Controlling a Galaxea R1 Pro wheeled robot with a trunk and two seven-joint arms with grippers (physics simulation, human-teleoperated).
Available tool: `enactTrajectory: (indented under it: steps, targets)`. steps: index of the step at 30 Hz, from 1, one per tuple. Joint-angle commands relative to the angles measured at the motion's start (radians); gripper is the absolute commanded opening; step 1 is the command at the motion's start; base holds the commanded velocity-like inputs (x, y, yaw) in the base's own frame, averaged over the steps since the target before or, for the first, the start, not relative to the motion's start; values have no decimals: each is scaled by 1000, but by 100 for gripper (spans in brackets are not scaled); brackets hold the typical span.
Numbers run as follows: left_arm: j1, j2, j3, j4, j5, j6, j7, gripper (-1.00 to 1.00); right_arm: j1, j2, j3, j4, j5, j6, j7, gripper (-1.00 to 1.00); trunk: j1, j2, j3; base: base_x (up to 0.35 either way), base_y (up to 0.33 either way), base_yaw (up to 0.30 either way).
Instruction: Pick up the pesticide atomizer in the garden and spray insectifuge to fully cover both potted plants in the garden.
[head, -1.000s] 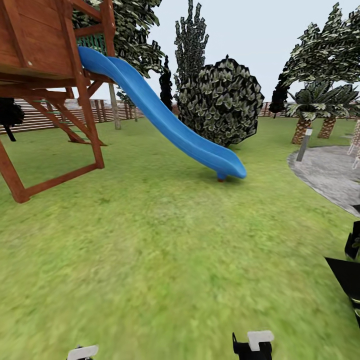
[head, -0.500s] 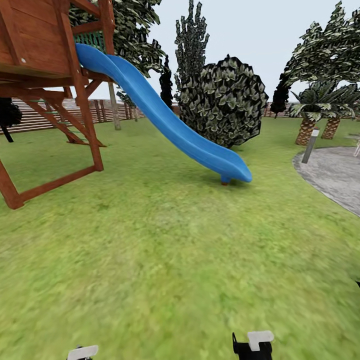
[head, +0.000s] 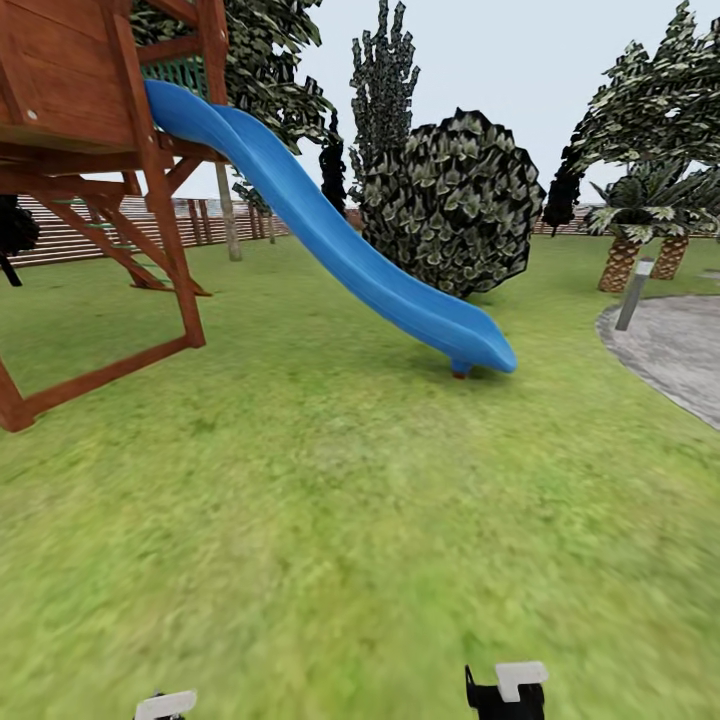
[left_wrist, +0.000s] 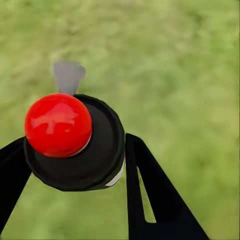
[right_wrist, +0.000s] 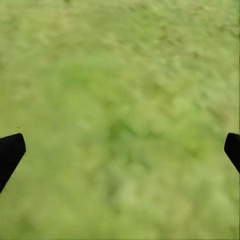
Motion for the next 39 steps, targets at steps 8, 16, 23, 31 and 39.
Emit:
enactTrajectory:
  steps: [8, 16, 23, 31, 39]
  targets:
    - [0, 0, -8, 0, 11, -2, -3, -100, -1, 2, -2, 1, 11, -1, -8, 100, 0, 0, -1, 337, 98, 0]
    - [0, 0, -8, 1, 11, -2, -3, -100, -1, 2, -2, 1, 11, -1, -8, 100, 0, 0, 0, 337, 92, -109]
    - [0, 0, -8, 0, 11, -2, -3, -100, -1, 2, -2, 2, 11, -1, -8, 100, 0, 0, 2, 337, 95, -253]
    - [0, 0, -8, 0, 11, -2, -4, -100, -1, 2, -2, 2, 11, -1, -8, 100, 0, 0, 5, 337, 111, -256]
    - [0, 0, -8, 0, 11, -2, -4, -100, -1, 2, -2, 1, 11, -1, -8, 100, 0, 0, 8, 337, 114, -256]
